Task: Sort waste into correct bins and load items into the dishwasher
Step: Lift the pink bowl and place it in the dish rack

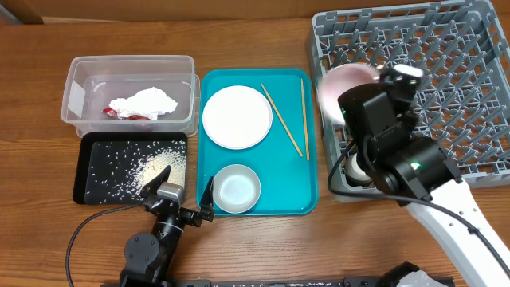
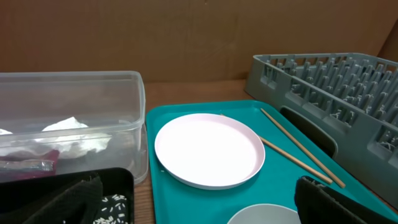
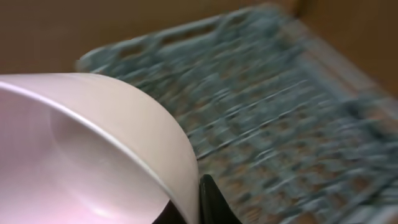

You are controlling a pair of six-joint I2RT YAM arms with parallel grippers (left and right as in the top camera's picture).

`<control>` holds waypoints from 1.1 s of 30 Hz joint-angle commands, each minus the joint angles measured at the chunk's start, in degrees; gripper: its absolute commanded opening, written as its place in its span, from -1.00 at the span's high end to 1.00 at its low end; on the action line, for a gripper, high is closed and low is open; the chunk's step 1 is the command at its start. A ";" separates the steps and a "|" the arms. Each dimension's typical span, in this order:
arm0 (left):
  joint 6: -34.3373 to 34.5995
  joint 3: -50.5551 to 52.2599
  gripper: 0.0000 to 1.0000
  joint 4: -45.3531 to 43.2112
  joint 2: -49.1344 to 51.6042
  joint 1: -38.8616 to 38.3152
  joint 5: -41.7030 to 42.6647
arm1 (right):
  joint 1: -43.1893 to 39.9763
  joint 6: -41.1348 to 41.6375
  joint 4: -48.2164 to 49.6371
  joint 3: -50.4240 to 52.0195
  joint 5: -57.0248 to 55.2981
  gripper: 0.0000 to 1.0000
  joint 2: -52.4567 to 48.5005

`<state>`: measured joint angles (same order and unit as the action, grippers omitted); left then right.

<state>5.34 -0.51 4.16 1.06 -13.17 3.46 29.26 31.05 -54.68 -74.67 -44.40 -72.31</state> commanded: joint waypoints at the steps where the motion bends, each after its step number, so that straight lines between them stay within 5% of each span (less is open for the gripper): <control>1: -0.68 0.24 -1.00 0.02 -0.31 -0.26 0.17 | -2.84 -1.11 1.11 -0.28 -26.73 0.92 -2.93; 22: -0.68 0.24 -1.00 0.02 -0.31 -0.26 0.20 | -22.99 -6.05 11.39 -0.28 -25.70 0.92 -28.09; 33: -0.68 0.24 -1.00 0.02 -0.31 -0.26 0.20 | -18.97 -10.32 10.23 -0.28 -19.12 0.91 -33.16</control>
<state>5.34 -0.51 4.16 1.06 -13.17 3.44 7.03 23.05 -43.66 -74.70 -67.51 -104.51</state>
